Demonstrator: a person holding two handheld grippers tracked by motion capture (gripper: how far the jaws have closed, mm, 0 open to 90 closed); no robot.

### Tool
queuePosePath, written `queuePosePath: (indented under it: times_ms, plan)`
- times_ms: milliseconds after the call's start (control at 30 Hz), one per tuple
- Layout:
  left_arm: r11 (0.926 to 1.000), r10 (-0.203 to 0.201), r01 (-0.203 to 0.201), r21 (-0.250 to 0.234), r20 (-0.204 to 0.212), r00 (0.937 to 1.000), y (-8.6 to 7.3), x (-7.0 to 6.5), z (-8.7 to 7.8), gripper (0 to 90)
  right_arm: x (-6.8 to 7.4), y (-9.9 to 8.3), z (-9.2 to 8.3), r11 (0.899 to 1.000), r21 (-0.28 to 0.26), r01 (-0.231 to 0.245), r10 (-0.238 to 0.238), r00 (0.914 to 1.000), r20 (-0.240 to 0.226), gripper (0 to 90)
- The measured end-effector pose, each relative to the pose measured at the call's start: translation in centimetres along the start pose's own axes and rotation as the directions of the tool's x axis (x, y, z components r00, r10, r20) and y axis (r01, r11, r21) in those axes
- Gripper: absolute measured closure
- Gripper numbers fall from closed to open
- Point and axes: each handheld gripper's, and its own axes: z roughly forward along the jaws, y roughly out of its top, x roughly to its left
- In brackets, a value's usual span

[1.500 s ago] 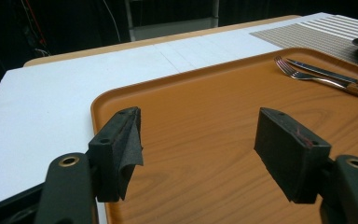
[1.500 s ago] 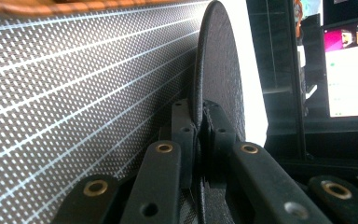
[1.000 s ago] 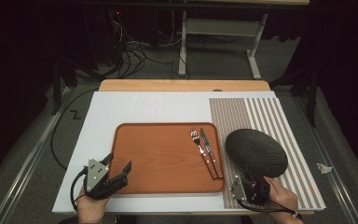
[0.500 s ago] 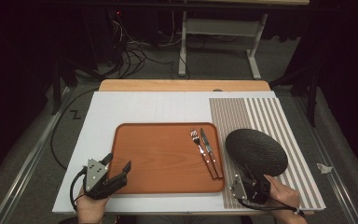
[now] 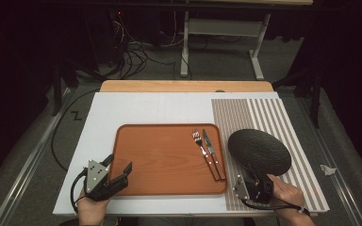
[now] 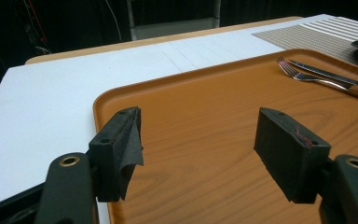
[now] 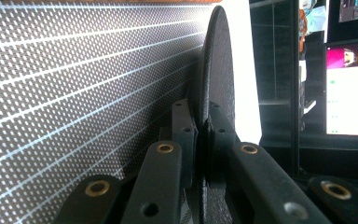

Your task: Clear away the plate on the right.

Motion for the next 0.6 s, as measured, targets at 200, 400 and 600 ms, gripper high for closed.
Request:
queuePosePath:
  times_ms: [200,400,600]
  plan:
    - [1.0000,-0.002,0.002,0.000,0.000,1.0000,0.0,0.0,0.0,32.0,-0.3,0.0,-0.2,1.000,-0.005,0.007,-0.007,0.9999,0.015,87.8]
    - [1.0000,-0.004,0.004,-0.001,0.000,1.0000,0.0,0.1,0.0,32.0,-0.8,0.2,-0.4,0.999,-0.010,0.031,-0.030,0.9992,0.026,87.8]
    - [0.9999,-0.009,0.008,-0.006,-0.005,0.9999,0.0,0.1,0.0,31.9,-1.3,0.6,-0.6,0.999,-0.027,0.040,-0.039,0.9989,0.026,87.5]
